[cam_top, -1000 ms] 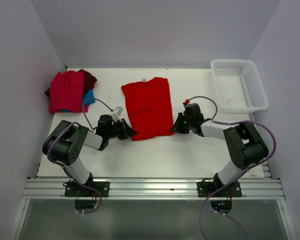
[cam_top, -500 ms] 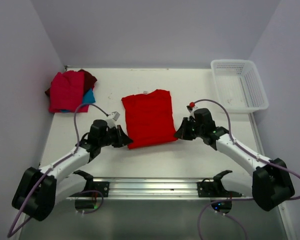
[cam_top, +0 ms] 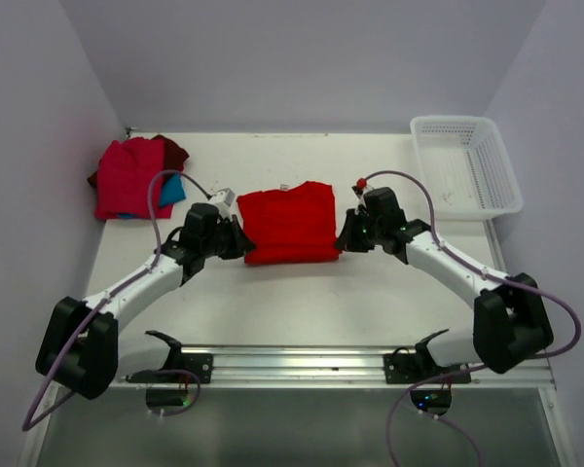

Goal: Fold and stack the t-shirts
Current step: Fold the tshirt

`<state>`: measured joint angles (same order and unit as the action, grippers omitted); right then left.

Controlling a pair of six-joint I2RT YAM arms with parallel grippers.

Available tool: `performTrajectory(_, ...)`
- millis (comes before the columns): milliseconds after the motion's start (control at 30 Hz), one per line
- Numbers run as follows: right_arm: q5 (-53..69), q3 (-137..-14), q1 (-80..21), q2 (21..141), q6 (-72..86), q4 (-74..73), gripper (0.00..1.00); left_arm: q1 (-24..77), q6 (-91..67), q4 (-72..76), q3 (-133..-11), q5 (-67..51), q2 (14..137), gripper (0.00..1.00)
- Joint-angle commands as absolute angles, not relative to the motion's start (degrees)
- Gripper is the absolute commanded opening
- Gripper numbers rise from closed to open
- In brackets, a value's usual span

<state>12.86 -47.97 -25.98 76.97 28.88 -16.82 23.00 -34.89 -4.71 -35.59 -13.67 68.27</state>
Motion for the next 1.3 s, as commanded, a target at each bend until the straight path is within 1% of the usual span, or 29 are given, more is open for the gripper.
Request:
performTrajectory(0,6.69,-55.27,-25.49,81.20,25.84,-16.79,0.00,21.19,-31.12,-2.38,-40.95,-8.70,73.72,0.00)
performTrajectory(300,3.43,-75.30,-25.40,97.98,23.73,-19.42,0.00,17.23,-29.53,2.02,-51.31,-10.28,86.64,0.00)
performTrajectory(333,3.08,-79.24,-25.40,99.91,23.64,-20.38,0.00,16.88,-29.44,2.37,-52.37,-10.37,87.88,0.00)
performTrajectory(400,2.64,-84.00,-25.31,105.53,23.20,-22.31,0.00,15.56,-29.01,2.99,-56.48,-11.59,92.53,0.00)
performTrajectory(433,1.94,-89.68,-25.23,107.82,23.46,-23.02,0.00,15.03,-29.00,3.16,-58.60,-12.30,94.64,0.00)
performTrajectory(467,0.19,-93.13,-25.05,110.19,24.08,-23.98,0.00,13.64,-29.09,3.69,-60.89,-13.61,99.79,0.02)
performTrajectory(500,-1.48,-101.52,-24.79,116.65,24.34,-26.43,0.00,12.67,-29.44,4.56,-67.09,-15.19,102.98,0.18)
performTrajectory(533,-4.19,-106.82,-24.79,120.20,24.43,-28.11,0.28,11.61,-30.40,4.48,-70.98,-15.64,106.31,0.62)
performTrajectory(567,-8.57,-112.53,-24.79,124.76,24.26,-30.56,0.36,9.60,-31.28,4.13,-74.84,-15.64,112.00,0.83)
performTrajectory(600,-10.27,-124.07,-24.70,132.03,24.17,-36.50,0.48,8.88,-32.42,2.48,-81.67,-15.56,114.06,1.00)
performTrajectory(633,-11.15,-129.23,-24.70,135.58,23.91,-39.52,0.57,8.27,-32.43,1.16,-84.43,-15.99,115.47,1.00)
performTrajectory(667,-11.86,-132.85,-24.78,137.44,23.56,-41.90,0.61,7.65,-32.26,0.19,-86.46,-15.39,115.66,1.00)
performTrajectory(700,-12.56,-133.85,-24.79,137.55,23.21,-43.58,0.62,7.65,-31.39,-1.56,-86.75,-14.42,114.45,1.00)
performTrajectory(733,-12.83,-130.81,-24.87,135.37,23.20,-42.03,0.62,7.65,-31.03,-0.97,-85.27,-12.76,112.69,1.00)
performTrajectory(767,-13.18,-125.56,-24.87,132.39,23.03,-38.36,0.63,7.65,-30.68,2.17,-80.82,-11.96,108.67,1.00)
performTrajectory(800,-13.18,-113.85,-24.79,128.54,23.03,-29.45,0.63,7.56,-30.59,4.98,-78.68,-11.61,106.81,1.00)
performTrajectory(833,-13.10,-109.64,-24.79,123.01,23.03,-26.31,0.66,7.30,-30.59,5.97,-76.84,-12.12,105.31,1.00)
performTrajectory(900,-13.18,-103.39,-24.79,119.46,22.85,-23.30,0.65,6.68,-30.94,6.42,-73.40,-12.65,101.88,1.00)
performTrajectory(967,-12.57,-101.70,-24.79,117.08,22.76,-23.82,0.64,6.77,-31.55,7.38,-70.24,-14.49,99.51,1.00)
performTrajectory(1100,-11.95,-93.72,-25.05,113.12,21.97,-20.31,0.62,7.21,-31.55,9.58,-66.19,-17.57,96.95,1.00)
performTrajectory(1200,-10.82,-90.89,-25.05,111.71,21.80,-19.78,0.62,7.73,-29.54,10.46,-63.64,-20.12,96.06,1.00)
performTrajectory(1267,-10.28,-89.83,-25.14,111.27,21.71,-19.95,0.62,7.91,-27.35,8.53,-63.37,-18.46,97.28,1.00)
